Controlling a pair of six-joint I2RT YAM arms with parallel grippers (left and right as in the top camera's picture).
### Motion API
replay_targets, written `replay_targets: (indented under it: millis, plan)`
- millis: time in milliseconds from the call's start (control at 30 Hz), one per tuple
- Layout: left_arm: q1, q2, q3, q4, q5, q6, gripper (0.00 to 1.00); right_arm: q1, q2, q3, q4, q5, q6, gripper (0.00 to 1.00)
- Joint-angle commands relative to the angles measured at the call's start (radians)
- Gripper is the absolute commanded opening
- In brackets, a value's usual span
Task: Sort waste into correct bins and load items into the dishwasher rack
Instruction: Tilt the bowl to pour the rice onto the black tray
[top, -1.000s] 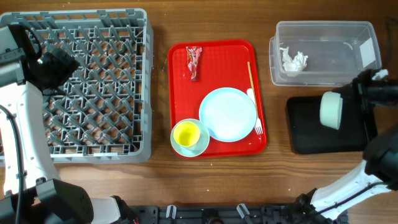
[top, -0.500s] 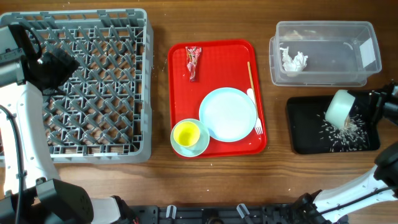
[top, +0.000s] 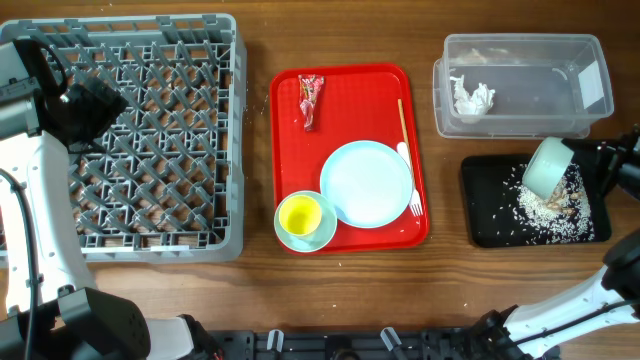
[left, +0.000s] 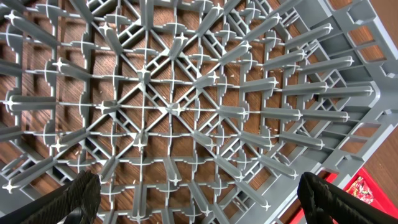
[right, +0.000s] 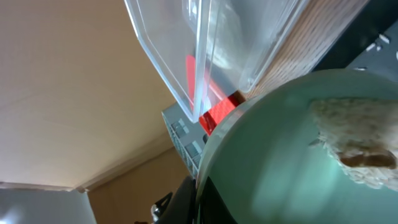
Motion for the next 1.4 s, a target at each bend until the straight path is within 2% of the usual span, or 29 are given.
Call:
replay_targets:
  millis: [0, 33, 100, 200, 233, 267, 367, 433, 467, 533, 567, 633, 700, 733, 800, 867, 933, 1033, 1100, 1167, 1267, 1333, 1367]
  plan:
    - [0.005, -0.011, 0.004, 0.002, 0.004, -0.002, 1.0, -0.007, -0.016, -0.008, 0.045, 0.097, 0.02, 0.04]
    - [0.005, -0.011, 0.004, 0.002, 0.004, -0.002, 1.0, -0.009, -0.016, -0.009, 0.022, 0.076, -0.003, 0.04]
    - [0.005, -0.011, 0.004, 0.002, 0.004, -0.002, 1.0, -0.008, -0.016, -0.009, -0.023, -0.042, -0.141, 0.04]
    - [0.005, -0.011, 0.003, 0.002, 0.004, -0.002, 1.0, -0.009, -0.015, -0.01, -0.007, 0.029, -0.023, 0.04]
    - [0.005, -0.011, 0.003, 0.002, 0.004, -0.002, 1.0, -0.01, -0.015, -0.01, -0.068, -0.063, -0.139, 0.04]
    - [0.005, -0.011, 0.003, 0.002, 0.004, -0.002, 1.0, -0.01, -0.015, -0.01, -0.072, -0.093, -0.178, 0.04]
    - [0.005, -0.011, 0.004, 0.002, 0.004, -0.002, 1.0, -0.01, -0.005, -0.01, 0.003, 0.077, 0.082, 0.04]
    - [0.005, -0.011, 0.004, 0.002, 0.004, -0.002, 1.0, -0.01, -0.003, -0.01, -0.073, -0.113, -0.249, 0.04]
    - [0.005, -0.011, 0.004, 0.002, 0.004, -0.002, 1.0, -0.01, -0.002, -0.01, -0.063, -0.108, -0.278, 0.04]
    - [0.005, -0.011, 0.003, 0.002, 0.004, -0.002, 1.0, -0.013, 0.007, -0.01, -0.009, 0.056, -0.005, 0.04]
    - [0.005, -0.011, 0.004, 0.002, 0.004, -0.002, 1.0, -0.018, 0.008, -0.01, -0.015, 0.04, 0.003, 0.04]
    - [0.005, -0.011, 0.004, 0.002, 0.004, -0.002, 1.0, -0.019, 0.008, -0.01, -0.025, -0.045, -0.076, 0.04]
    - [0.005, -0.011, 0.003, 0.002, 0.004, -0.002, 1.0, -0.02, 0.011, -0.01, -0.072, 0.092, 0.165, 0.04]
    - [0.005, -0.011, 0.003, 0.002, 0.004, -0.002, 1.0, -0.022, 0.011, -0.01, -0.143, 0.092, 0.189, 0.04]
    - [0.005, -0.011, 0.003, 0.002, 0.004, -0.002, 1.0, -0.025, 0.011, -0.01, -0.161, 0.002, 0.133, 0.04]
    - [0.005, -0.011, 0.004, 0.002, 0.004, -0.002, 1.0, -0.027, 0.011, -0.01, -0.159, -0.033, 0.146, 0.04]
    - [0.005, -0.011, 0.003, 0.002, 0.004, -0.002, 1.0, -0.027, 0.011, -0.01, -0.165, -0.111, 0.038, 0.04]
    - [0.005, -0.011, 0.004, 0.002, 0.004, -0.002, 1.0, -0.027, 0.012, -0.01, -0.119, -0.047, 0.117, 0.04]
    - [0.005, -0.011, 0.004, 0.002, 0.004, -0.002, 1.0, -0.027, 0.012, -0.01, -0.166, -0.188, -0.013, 0.04]
    - [0.005, -0.011, 0.004, 0.002, 0.004, -0.002, 1.0, -0.028, 0.012, -0.01, -0.113, -0.184, 0.075, 0.04]
    - [0.005, -0.011, 0.004, 0.002, 0.004, -0.002, 1.0, -0.029, 0.012, -0.01, -0.25, -0.179, 0.04, 0.04]
    - [0.005, -0.011, 0.003, 0.002, 0.004, -0.002, 1.0, -0.032, 0.012, -0.01, -0.2, -0.158, 0.157, 0.04]
    - [0.005, -0.011, 0.004, 0.002, 0.004, -0.002, 1.0, -0.036, 0.012, -0.01, -0.208, -0.163, 0.156, 0.04]
